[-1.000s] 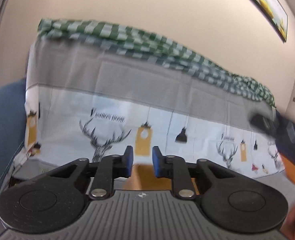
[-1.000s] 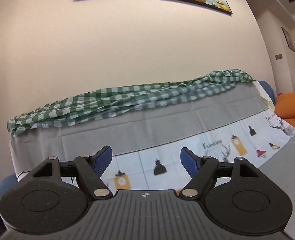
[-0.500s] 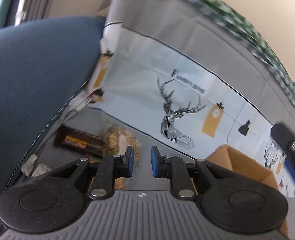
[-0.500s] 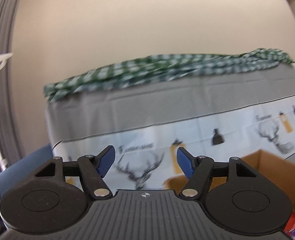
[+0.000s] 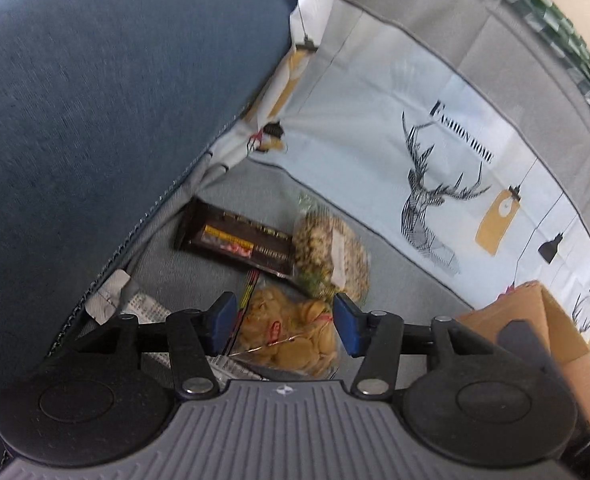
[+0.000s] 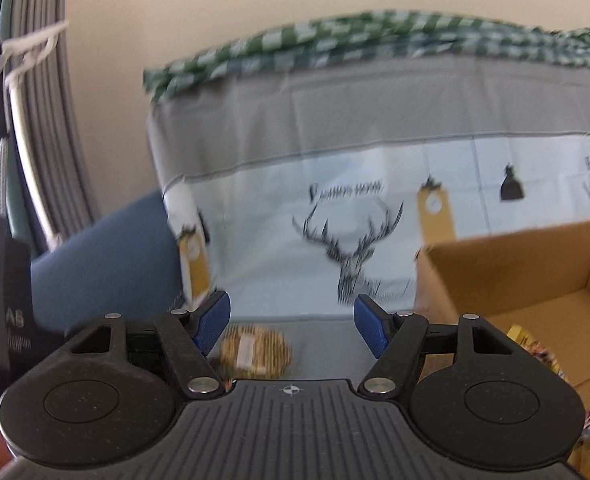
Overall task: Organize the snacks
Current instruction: 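Move the left gripper to the cookie bag while the right gripper lowers onto another cookie bag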
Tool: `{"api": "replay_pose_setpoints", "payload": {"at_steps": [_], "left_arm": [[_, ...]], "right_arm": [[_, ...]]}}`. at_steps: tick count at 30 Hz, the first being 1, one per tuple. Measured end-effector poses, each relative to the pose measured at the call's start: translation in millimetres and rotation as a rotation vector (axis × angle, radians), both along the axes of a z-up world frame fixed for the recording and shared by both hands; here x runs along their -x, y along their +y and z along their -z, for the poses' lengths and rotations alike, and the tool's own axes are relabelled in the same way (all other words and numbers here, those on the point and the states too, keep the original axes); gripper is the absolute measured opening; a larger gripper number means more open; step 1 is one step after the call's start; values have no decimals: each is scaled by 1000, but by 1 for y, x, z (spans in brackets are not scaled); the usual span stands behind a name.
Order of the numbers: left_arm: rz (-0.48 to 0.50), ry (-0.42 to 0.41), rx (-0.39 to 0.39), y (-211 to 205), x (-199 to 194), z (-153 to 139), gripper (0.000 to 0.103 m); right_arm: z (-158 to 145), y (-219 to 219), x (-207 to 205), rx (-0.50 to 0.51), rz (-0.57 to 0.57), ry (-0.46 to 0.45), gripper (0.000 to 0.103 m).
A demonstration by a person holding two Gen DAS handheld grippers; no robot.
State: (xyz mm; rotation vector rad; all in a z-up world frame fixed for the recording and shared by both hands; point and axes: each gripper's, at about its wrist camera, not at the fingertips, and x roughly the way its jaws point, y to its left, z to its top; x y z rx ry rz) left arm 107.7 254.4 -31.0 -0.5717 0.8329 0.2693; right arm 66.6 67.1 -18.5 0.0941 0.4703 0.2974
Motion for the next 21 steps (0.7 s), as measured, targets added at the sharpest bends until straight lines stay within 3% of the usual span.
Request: {"api": "replay_pose_setpoints", "payload": {"at_steps": [4, 5, 6, 11, 12, 18, 21], "left_arm": [[22, 22, 45, 7, -4, 10, 53], [14, 22, 65, 10, -3, 12, 44], [13, 28, 69, 11, -4, 14, 29], [40, 25, 115, 15, -5, 19, 16], [55, 26, 128, 15, -7, 19, 8], [183, 53, 242, 10, -13, 26, 6], [185, 50, 315, 14, -10, 30, 9]], "right_arm": [[13, 3, -9, -9, -60, 108, 76], [15, 4, -10, -5, -65, 125, 76], [18, 5, -11, 0, -71, 138, 77], [25, 10, -14, 12, -95, 189, 79], [26, 11, -14, 15, -96, 198, 80], [37, 13, -22, 60, -83, 251, 82], [43, 10, -27, 58, -76, 278, 83]]}}
